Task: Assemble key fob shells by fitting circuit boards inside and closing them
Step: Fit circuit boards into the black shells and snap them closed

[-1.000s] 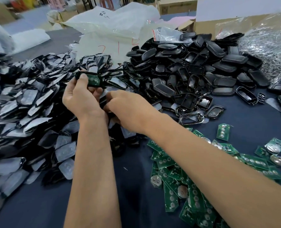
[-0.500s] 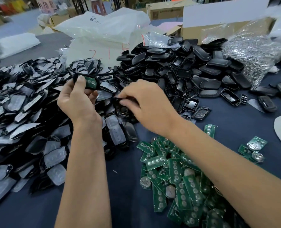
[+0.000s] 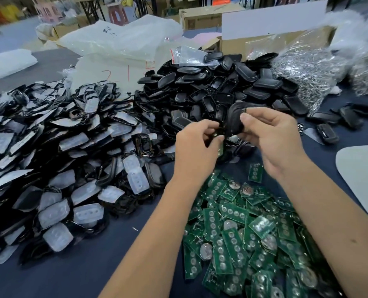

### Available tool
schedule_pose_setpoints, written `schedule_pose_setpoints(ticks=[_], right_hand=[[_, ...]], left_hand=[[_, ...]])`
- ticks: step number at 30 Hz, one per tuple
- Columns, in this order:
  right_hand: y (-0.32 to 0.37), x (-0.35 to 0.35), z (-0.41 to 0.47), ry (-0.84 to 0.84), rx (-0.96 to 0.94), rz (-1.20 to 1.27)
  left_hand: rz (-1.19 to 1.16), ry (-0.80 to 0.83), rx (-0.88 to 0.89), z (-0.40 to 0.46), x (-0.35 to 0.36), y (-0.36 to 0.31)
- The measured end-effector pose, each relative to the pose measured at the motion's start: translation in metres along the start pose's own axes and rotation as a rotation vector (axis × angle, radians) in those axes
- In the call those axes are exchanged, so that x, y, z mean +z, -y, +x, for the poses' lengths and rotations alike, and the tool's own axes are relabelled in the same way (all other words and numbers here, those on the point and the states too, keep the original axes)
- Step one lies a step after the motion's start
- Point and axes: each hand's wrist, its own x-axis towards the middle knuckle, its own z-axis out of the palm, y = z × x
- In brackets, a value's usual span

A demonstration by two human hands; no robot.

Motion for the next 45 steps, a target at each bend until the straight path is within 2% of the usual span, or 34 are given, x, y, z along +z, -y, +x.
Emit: schedule_pose_setpoints(ticks=[3, 10, 16, 23, 29, 31, 35, 40, 45], right_hand=[[-0.004, 0.000, 0.000, 0.021, 0.018, 0.029], [-0.004, 0.001, -0.003, 0.173, 0.086, 0.165], [-0.002, 0.000, -0.002, 0.175, 0.180, 0.342], [0.000, 0.002, -0.006, 0.221, 0.203, 0.487], [-0.001, 0.004, -0.008, 0.190, 0.223, 0.503], [-0.003, 0.006, -0.008, 0.175, 0.199, 0.436], [-0.006, 0.011, -0.010, 0.091, 0.117, 0.258], [-0.009, 0.013, -0.012, 0.017, 0.114, 0.154], [-0.010, 0.007, -0.007, 0.061, 0.138, 0.198]], left_hand=[[-0.126, -0.056, 0.003, 0.002, -0.003, 0.000], [-0.491, 0.055, -0.113, 0.003, -0.006, 0.001], [-0.628, 0.138, -0.232, 0.001, -0.005, -0.003], [-0.791, 0.246, -0.310, 0.000, -0.011, -0.012], [-0.846, 0.235, -0.345, 0.000, -0.011, -0.018], [-0.812, 0.183, -0.327, 0.000, -0.011, -0.016], [-0.392, 0.008, -0.125, 0.000, -0.006, -0.014], [-0.125, -0.007, 0.114, -0.005, -0.002, -0.016], [-0.064, -0.008, 0.188, -0.007, -0.006, -0.022]])
